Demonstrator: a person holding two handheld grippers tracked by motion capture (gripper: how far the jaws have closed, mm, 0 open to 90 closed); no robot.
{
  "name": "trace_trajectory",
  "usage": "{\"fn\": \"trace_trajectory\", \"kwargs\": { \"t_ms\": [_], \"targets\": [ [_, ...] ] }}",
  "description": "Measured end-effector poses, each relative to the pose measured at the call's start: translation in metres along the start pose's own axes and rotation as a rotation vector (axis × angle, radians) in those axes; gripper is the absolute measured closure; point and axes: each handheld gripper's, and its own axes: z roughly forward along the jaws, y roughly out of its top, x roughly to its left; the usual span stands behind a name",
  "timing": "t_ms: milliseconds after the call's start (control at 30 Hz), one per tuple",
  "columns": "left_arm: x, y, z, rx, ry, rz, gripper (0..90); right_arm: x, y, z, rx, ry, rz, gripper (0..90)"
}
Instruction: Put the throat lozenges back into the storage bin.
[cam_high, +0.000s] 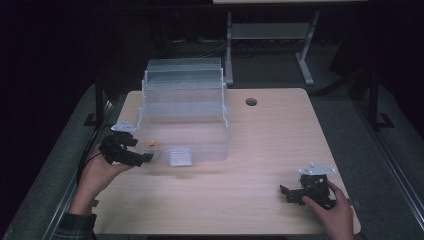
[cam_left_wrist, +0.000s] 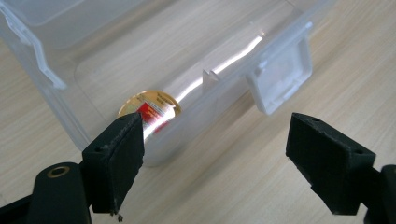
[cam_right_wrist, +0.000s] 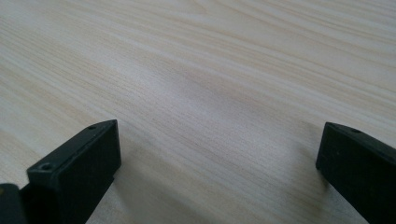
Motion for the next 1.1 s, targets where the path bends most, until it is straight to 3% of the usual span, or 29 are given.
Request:
{"fn": "trace_trajectory", "kwargs": {
  "t_ms": [500, 1100],
  "targets": [
    [-0.011, -0.039, 0.009, -0.045, -0.009, -0.014, 18.4, 0.0, 0.0, 0.0, 0.0, -0.001, 0.001, 0.0],
    [-0.017, -0.073, 0.02, -0.113, 0.015, -0.017, 18.0, 0.0, 0.0, 0.0, 0.0, -0.001, 0.001, 0.0]
  ]
}}
